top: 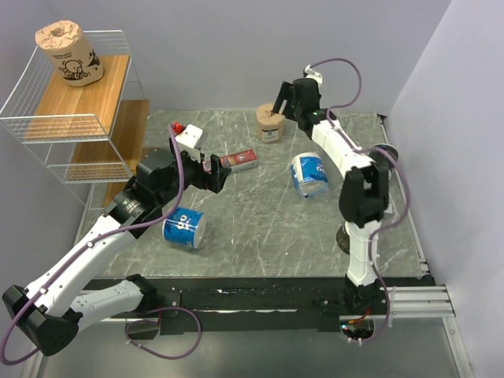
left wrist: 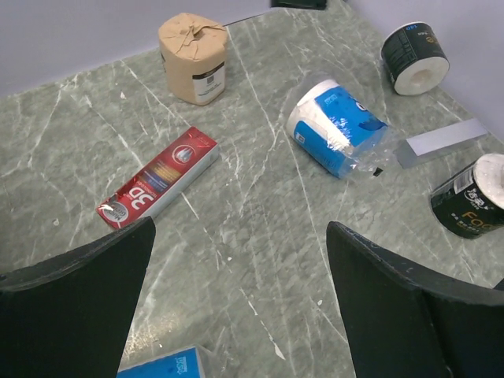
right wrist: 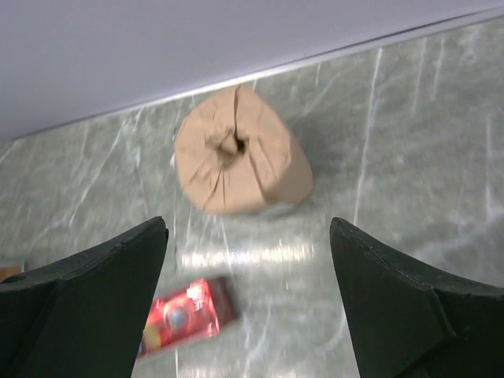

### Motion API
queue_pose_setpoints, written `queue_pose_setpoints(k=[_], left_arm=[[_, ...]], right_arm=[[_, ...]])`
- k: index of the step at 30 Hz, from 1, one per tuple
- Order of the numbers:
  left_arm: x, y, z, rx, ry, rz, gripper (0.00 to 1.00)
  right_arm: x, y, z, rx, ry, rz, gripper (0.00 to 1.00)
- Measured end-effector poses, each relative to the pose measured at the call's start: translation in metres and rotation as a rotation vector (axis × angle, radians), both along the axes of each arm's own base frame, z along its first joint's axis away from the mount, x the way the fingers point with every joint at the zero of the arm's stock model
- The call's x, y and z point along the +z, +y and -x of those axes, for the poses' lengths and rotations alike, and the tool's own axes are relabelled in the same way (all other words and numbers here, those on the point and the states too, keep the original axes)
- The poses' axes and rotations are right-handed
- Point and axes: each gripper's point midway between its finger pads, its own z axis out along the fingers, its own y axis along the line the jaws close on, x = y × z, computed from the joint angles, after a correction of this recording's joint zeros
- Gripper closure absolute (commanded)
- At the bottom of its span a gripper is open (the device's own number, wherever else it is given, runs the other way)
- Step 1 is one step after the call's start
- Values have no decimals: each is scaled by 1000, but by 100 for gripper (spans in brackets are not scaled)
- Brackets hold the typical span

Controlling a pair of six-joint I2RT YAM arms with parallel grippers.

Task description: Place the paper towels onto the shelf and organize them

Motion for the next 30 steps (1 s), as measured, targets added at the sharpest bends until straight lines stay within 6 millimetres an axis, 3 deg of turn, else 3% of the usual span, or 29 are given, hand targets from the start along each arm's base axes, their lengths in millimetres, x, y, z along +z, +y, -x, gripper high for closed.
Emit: queue_pose_setpoints(k=[4, 8, 13, 24, 30], left_arm=[[2, -1, 1, -3, -6, 7, 4], [10, 1, 1, 5, -28, 22, 4], [13, 2, 2, 6, -37, 28, 4], [12, 2, 1, 7, -35, 25, 4], [6, 0, -2, 8, -21, 15, 3]], right_arm=[[-23, 3, -36, -19, 14, -19, 12], [-44, -1, -59, -45, 22, -33, 16], [-70, -5, -67, -56, 53, -51, 17], [-102, 9, -80, -19, 82, -108, 18], [-115, 12, -80, -13, 101, -115, 30]])
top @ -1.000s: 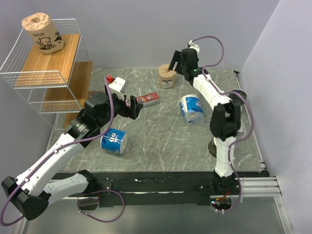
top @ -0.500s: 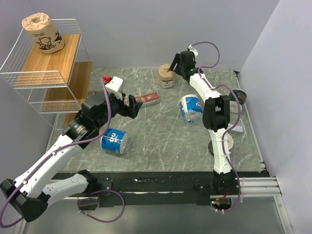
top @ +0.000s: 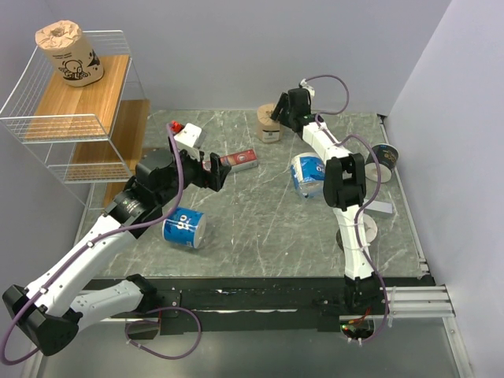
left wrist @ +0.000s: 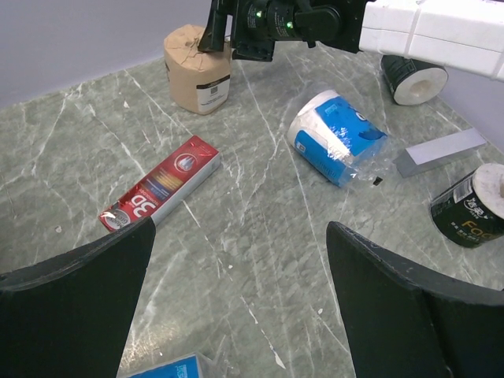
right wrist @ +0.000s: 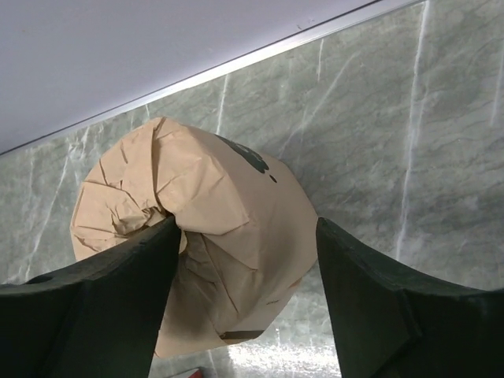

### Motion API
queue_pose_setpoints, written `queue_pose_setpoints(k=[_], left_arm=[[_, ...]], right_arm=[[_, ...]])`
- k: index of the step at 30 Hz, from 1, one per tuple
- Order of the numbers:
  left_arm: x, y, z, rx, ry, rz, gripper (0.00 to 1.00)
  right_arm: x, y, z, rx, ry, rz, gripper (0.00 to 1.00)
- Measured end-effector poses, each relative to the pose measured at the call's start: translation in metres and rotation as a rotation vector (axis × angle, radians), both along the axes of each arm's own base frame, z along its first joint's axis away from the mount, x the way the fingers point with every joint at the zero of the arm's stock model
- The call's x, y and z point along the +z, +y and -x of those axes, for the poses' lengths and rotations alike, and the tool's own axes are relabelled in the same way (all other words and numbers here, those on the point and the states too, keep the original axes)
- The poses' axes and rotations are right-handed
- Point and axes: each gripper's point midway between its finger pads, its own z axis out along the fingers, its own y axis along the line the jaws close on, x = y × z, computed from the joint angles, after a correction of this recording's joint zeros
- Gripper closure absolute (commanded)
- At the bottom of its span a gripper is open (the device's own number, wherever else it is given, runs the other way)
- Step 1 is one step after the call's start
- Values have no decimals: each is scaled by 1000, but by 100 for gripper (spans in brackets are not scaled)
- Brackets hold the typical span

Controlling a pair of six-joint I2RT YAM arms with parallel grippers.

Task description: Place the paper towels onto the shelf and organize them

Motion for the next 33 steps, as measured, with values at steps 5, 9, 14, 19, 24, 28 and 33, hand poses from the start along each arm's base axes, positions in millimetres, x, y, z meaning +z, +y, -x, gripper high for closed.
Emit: queue_pose_setpoints(k=[5, 9, 14, 19, 24, 28, 33], left_arm=[[0, 0, 0, 2, 0, -1, 3], [0, 1, -1, 6, 0, -1, 4], [0, 1, -1, 5, 0, -1, 3], [-1, 0, -1, 5, 1, -3, 4], [-8, -2, -5, 12, 19, -15, 4], [-18, -4, -11, 26, 54, -14, 4], [-24, -14, -21, 42, 119, 4, 3]], right_arm=[[3, 2, -2, 3, -9, -9, 47], [5, 3, -2, 6, -15, -16, 53], [4, 8, -2, 30, -18, -32, 58], [5, 12, 3, 62, -16, -69, 62], [13, 18, 26, 129, 29, -174, 64], [47, 28, 45, 208, 17, -296, 65], [119, 36, 82, 314, -71, -431, 65]])
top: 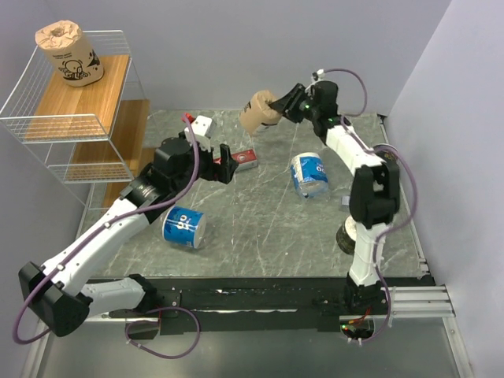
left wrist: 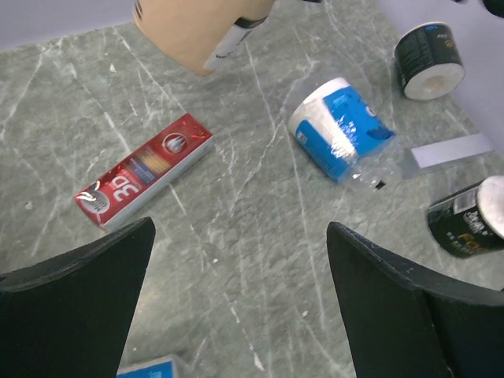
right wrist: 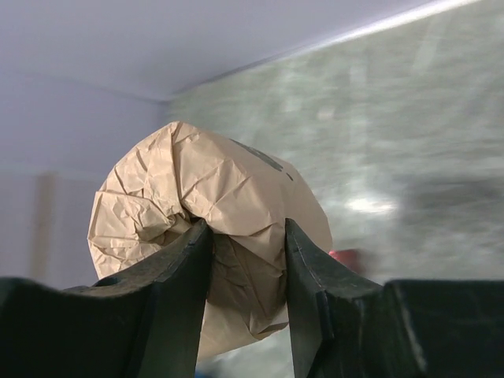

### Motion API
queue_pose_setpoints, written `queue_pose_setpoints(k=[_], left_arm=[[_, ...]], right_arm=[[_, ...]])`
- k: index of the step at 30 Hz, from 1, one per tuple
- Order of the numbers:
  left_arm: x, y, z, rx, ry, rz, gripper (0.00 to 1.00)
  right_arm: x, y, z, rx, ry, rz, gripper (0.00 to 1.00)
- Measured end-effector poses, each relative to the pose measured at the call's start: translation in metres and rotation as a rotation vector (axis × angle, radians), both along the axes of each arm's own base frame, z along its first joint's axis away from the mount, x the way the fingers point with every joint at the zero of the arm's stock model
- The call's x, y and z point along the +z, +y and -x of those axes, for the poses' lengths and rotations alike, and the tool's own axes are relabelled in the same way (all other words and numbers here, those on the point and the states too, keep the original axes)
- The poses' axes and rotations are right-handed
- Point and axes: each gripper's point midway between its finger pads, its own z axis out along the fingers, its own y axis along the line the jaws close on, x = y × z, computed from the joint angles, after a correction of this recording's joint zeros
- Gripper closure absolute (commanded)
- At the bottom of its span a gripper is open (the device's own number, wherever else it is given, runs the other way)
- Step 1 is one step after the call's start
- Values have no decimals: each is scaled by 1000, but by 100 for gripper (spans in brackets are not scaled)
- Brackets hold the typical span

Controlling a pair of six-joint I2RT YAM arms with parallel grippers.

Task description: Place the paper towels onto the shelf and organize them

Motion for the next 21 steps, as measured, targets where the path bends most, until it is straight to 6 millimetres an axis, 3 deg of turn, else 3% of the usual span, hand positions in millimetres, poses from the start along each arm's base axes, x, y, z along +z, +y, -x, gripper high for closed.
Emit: queue_pose_setpoints(k=[4, 7, 15, 21], left_arm=[[8, -10, -7, 3, 29, 41, 3], [12, -14, -5, -3, 41, 83, 3], [37, -24, 0, -55, 70, 267, 1], [58, -20, -3, -76, 63, 420, 1]], right_arm=[[60, 2, 45, 81, -112, -151, 64], [79, 4, 81, 145, -154, -282, 65], [61, 9, 137, 285, -81, -559, 68], [90, 3, 152, 354, -84, -703, 69]])
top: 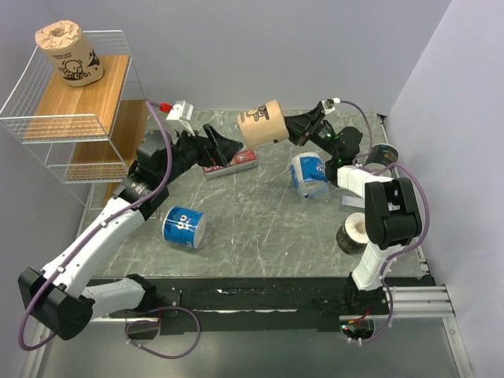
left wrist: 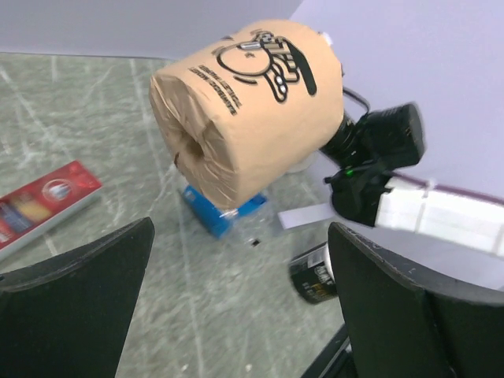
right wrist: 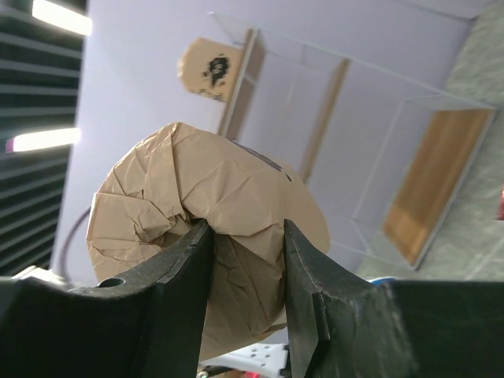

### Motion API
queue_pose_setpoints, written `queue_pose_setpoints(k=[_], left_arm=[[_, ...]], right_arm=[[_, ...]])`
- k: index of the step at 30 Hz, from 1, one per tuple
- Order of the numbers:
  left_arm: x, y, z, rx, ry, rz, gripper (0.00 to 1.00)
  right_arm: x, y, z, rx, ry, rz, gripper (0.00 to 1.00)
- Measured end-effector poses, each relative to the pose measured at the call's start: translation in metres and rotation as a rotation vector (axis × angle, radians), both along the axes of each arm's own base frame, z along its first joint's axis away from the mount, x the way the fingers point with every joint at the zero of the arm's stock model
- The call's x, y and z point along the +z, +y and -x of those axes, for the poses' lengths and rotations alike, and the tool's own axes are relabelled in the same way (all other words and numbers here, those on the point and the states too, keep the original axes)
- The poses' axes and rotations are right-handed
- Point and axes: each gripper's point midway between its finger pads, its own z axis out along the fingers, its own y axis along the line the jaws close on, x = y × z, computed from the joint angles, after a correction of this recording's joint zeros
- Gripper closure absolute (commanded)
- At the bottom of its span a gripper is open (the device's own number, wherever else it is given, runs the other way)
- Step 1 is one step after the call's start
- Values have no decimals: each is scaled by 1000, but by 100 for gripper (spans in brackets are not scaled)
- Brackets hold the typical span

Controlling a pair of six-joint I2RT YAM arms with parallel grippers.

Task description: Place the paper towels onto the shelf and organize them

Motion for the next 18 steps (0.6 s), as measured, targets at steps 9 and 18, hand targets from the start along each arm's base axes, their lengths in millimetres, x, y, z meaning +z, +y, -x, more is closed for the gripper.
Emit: queue_pose_setpoints(k=[9, 18], left_arm=[[25, -14, 0, -92, -53, 130, 1], [28, -28, -5, -148, -80, 183, 1]], right_arm=[[-9, -2, 12, 48, 105, -65, 69], [-12, -3, 16, 62, 154, -86, 69]])
